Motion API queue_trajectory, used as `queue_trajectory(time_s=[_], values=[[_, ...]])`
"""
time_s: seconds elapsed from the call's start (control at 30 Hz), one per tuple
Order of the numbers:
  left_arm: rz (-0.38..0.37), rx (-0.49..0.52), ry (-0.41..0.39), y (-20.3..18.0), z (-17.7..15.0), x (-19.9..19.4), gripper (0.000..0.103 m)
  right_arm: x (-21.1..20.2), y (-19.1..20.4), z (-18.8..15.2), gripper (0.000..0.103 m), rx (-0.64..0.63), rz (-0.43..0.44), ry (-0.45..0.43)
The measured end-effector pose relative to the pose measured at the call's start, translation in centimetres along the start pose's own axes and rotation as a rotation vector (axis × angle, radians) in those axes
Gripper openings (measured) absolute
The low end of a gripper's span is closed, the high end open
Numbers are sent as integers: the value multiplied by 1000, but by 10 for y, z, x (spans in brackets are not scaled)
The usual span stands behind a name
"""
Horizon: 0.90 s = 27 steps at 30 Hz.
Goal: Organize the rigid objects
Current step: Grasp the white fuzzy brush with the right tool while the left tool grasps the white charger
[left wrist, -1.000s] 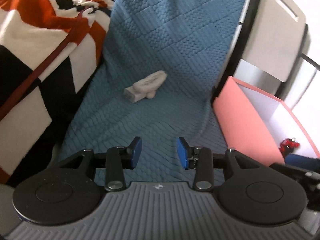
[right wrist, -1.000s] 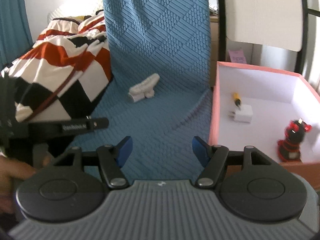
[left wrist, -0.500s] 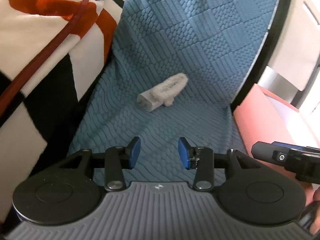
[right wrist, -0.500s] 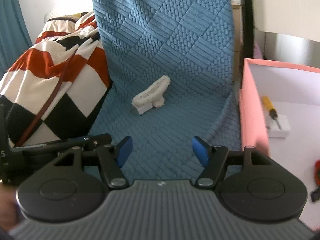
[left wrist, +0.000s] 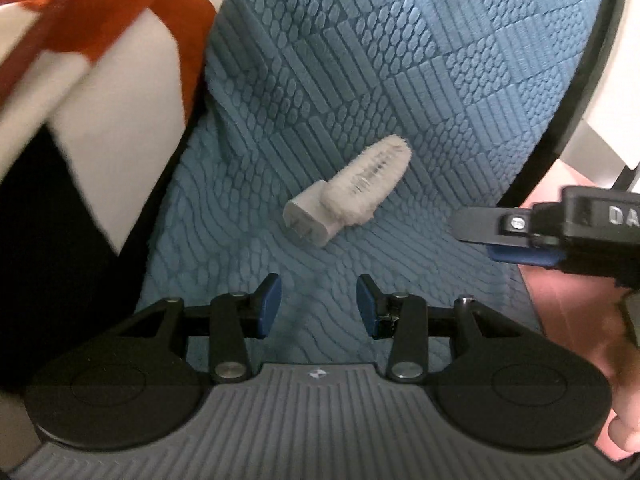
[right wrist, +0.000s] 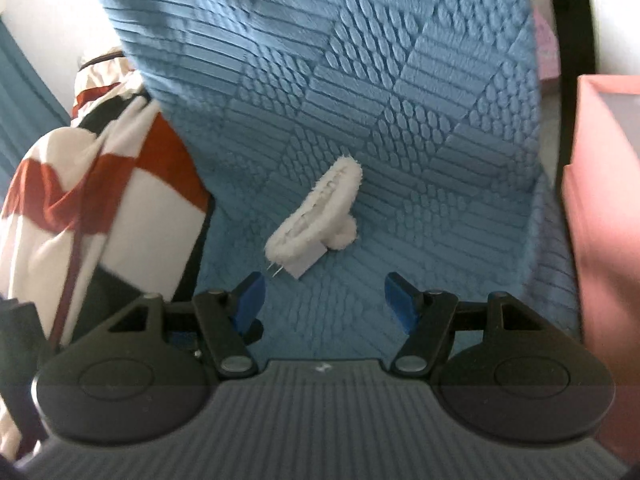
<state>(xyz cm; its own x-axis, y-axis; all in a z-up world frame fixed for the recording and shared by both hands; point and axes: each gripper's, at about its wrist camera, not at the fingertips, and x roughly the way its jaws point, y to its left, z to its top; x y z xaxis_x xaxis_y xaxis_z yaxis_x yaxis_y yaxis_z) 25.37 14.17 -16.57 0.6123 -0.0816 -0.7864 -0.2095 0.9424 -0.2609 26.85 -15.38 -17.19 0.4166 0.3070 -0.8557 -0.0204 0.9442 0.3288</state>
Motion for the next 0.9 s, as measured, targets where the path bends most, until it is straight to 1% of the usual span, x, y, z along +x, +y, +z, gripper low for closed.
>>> queue_trajectory(time_s=[0.03,0.13,0.2,0.3,0.37,0.43,0.5,0.57,0.63,0.7,0.77,0.8,0.83,0.87,0.9], values=[[-2,7,3,0,4,6,48,9,-1,4,68,2,2,12],[8,45,-5,-1,14,23,56,36,-7,14,69,26,8,46],[37,71,-23,-2,20,31,67,53,-12,21,69,55,20,65],[17,95,-36,-2,29,41,71,72,-21,32,70,94,57,91],[14,110,-36,-2,32,48,71,84,-26,38,74,122,77,103],[1,128,-27,-3,35,55,71,94,-29,42,84,135,90,109],[-2,148,-19,-5,37,62,71,103,-32,45,83,144,89,111],[-2,174,-17,-8,39,69,71,112,-32,45,85,155,88,117],[-3,178,-13,-7,42,75,71,118,-30,47,84,158,107,109],[-16,166,-13,-5,44,77,71,122,-29,46,84,193,137,101],[-23,160,-17,-2,43,78,71,125,-27,45,79,219,142,92],[-22,161,-16,0,43,79,71,126,-25,45,71,219,132,95],[-19,160,-14,1,43,79,71,128,-23,45,60,216,119,100],[-17,156,-13,3,42,78,71,128,-20,45,56,219,105,102],[-18,148,-14,6,42,78,71,128,-21,45,56,230,101,105]])
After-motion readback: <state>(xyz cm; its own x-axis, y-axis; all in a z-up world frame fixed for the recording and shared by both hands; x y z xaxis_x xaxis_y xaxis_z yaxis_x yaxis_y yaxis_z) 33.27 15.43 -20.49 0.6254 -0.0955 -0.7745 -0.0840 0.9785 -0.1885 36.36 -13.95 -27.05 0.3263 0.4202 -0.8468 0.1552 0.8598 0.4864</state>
